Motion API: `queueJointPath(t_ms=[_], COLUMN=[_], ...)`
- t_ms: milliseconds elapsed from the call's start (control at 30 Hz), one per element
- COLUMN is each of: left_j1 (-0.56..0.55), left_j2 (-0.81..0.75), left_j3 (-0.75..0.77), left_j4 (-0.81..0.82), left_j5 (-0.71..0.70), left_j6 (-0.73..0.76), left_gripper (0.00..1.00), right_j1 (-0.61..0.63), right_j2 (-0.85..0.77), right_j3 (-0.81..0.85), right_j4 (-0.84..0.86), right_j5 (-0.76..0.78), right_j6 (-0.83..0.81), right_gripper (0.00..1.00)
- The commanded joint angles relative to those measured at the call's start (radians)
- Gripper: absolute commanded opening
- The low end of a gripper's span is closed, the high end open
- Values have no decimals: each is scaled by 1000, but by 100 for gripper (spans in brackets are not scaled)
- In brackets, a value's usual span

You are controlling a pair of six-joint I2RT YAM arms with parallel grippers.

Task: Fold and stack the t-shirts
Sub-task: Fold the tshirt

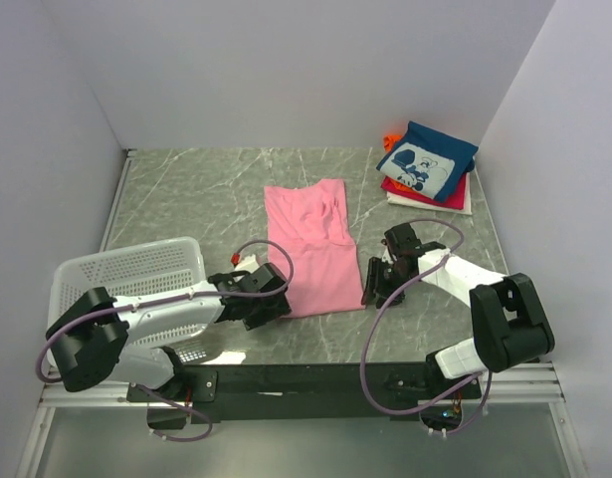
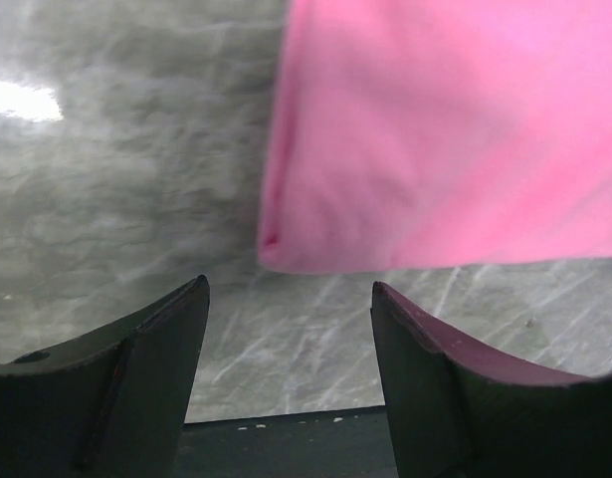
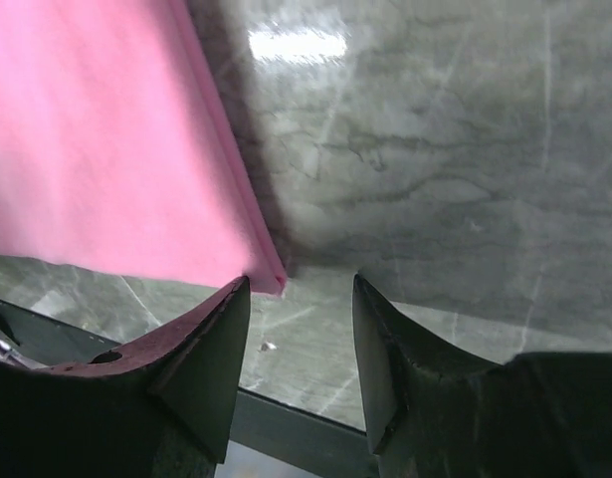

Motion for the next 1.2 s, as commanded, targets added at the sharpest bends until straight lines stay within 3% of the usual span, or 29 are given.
queueJointPath(t_ms=[0,267,600,700,833,1167], left_j1=[7,27,38,48,70,108], left_j2=[-52,-52,-20,-31,-38,-28], left_j3=[-41,-70,-55,-69,-98,-116], left_j4=[25,49,45,64,95,116], left_j5=[15,44,49,55,70,72], left_j6=[-73,-80,-95,-101,-110,-103], left_gripper=[72,71,70,70,70,52], right_j1=[5,5,28,28,30,28], right_j2=[-11,43,77,84,103,95], right_j3=[-6,8,-87,-84,-67,-69], right_j4=[72,81,147,141,128,124], right_j5=[-24,-64,-85,-84,-70,-70], right_j6=[-20,-24,7,4,-4,-1], right_gripper=[53,52,44,38,22,14])
